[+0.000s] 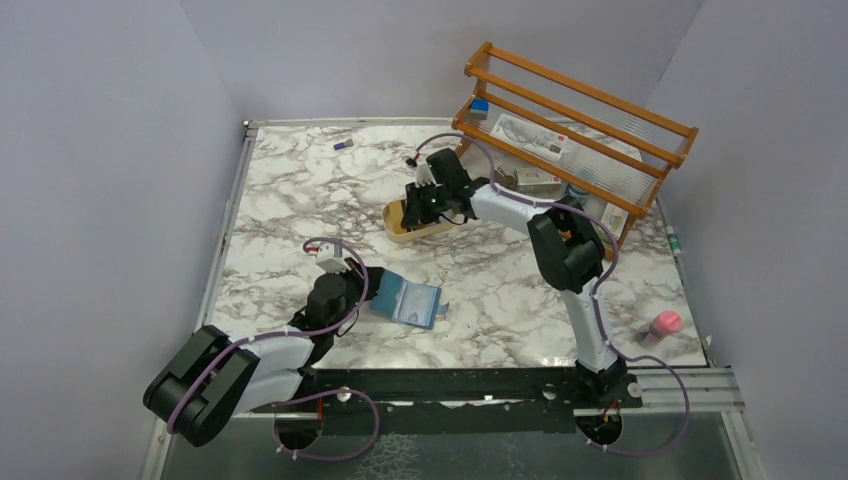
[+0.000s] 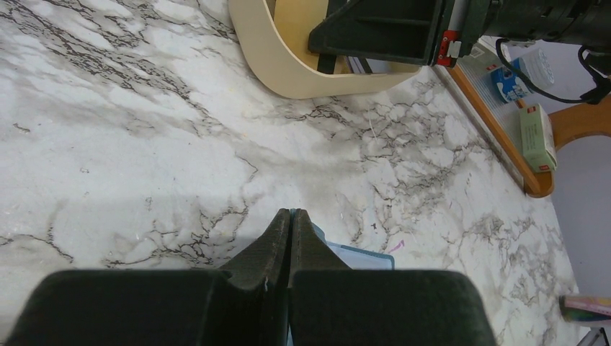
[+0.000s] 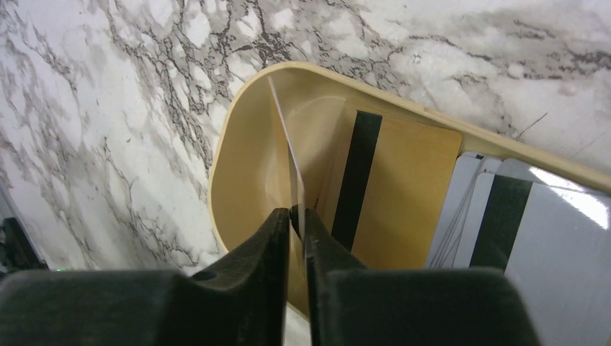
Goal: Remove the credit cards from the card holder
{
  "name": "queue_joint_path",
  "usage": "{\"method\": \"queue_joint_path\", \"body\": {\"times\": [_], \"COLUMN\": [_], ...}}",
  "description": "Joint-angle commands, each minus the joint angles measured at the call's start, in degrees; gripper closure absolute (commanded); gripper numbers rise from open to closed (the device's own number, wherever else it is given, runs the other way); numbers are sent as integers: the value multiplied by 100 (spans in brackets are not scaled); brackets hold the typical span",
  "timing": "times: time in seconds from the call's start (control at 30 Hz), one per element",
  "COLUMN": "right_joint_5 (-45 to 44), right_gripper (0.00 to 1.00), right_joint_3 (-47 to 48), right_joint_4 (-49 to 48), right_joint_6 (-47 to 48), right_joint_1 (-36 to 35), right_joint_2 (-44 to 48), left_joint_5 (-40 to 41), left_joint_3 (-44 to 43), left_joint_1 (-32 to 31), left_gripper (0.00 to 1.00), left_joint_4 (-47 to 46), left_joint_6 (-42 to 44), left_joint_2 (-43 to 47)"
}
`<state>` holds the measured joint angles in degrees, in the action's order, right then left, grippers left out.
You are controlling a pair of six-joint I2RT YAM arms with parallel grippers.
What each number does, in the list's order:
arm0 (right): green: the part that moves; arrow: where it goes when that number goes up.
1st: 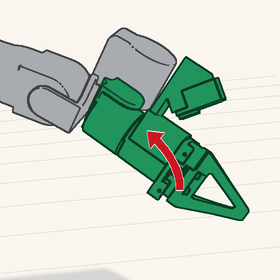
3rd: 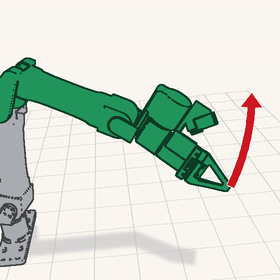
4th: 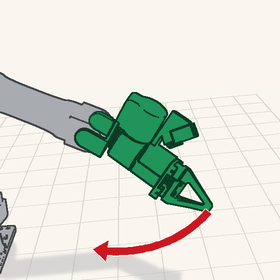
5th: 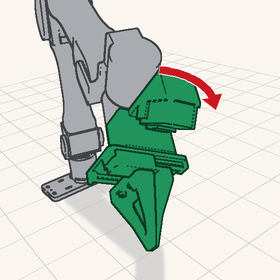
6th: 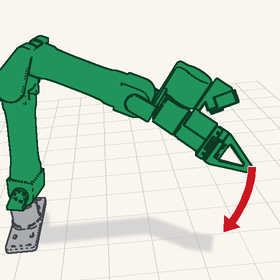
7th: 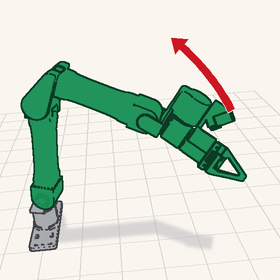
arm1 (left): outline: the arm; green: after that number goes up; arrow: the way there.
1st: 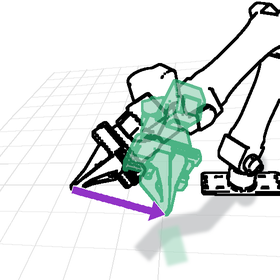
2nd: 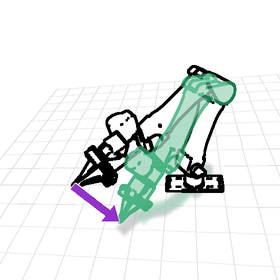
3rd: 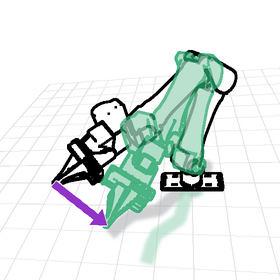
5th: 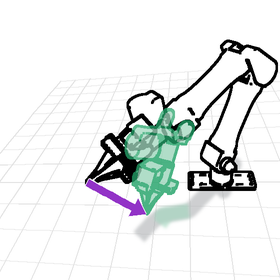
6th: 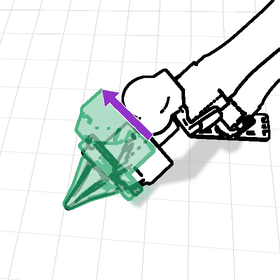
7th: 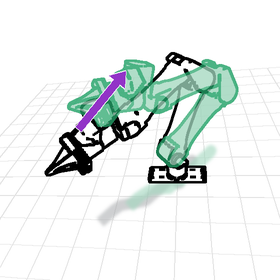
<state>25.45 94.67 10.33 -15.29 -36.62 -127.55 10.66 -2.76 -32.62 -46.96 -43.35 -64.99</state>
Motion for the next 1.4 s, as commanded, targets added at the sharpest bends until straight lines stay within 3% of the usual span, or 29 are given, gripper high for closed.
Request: {"method": "queue_joint_path", "body": {"times": [0.0,0.07,0.13,0.43,0.53,0.73,1.0,1.2,1.37], "right_joint_5": [117,12,-120,-879,-1229,-1389,-1200,-1204,-956], "right_gripper": [75,61,54,45,40,39,34,34,33], "right_joint_3": [186,225,303,805,954,880,-1521,-3781,-5139], "right_joint_4": [172,222,315,776,896,961,427,-210,-706], "right_joint_6": [16,19,70,301,401,470,52,-540,-1071], "right_joint_1": [17,18,21,62,81,351,399,388,387], "right_joint_2": [-209,-194,-168,128,366,1252,3248,4209,4990], "left_joint_5": [147,145,147,161,173,226,277,757,1349], "left_joint_3": [-4,-5,-18,-87,-106,-183,-525,-765,-727], "left_joint_1": [28,28,28,28,29,28,-58,-300,-371], "left_gripper": [100,100,100,100,100,100,100,100,100], "left_joint_4": [82,90,95,220,302,456,462,390,381], "left_joint_6": [108,116,125,160,184,256,-103,-427,-843], "left_joint_2": [24,27,23,104,91,-131,-620,-957,-839]}}
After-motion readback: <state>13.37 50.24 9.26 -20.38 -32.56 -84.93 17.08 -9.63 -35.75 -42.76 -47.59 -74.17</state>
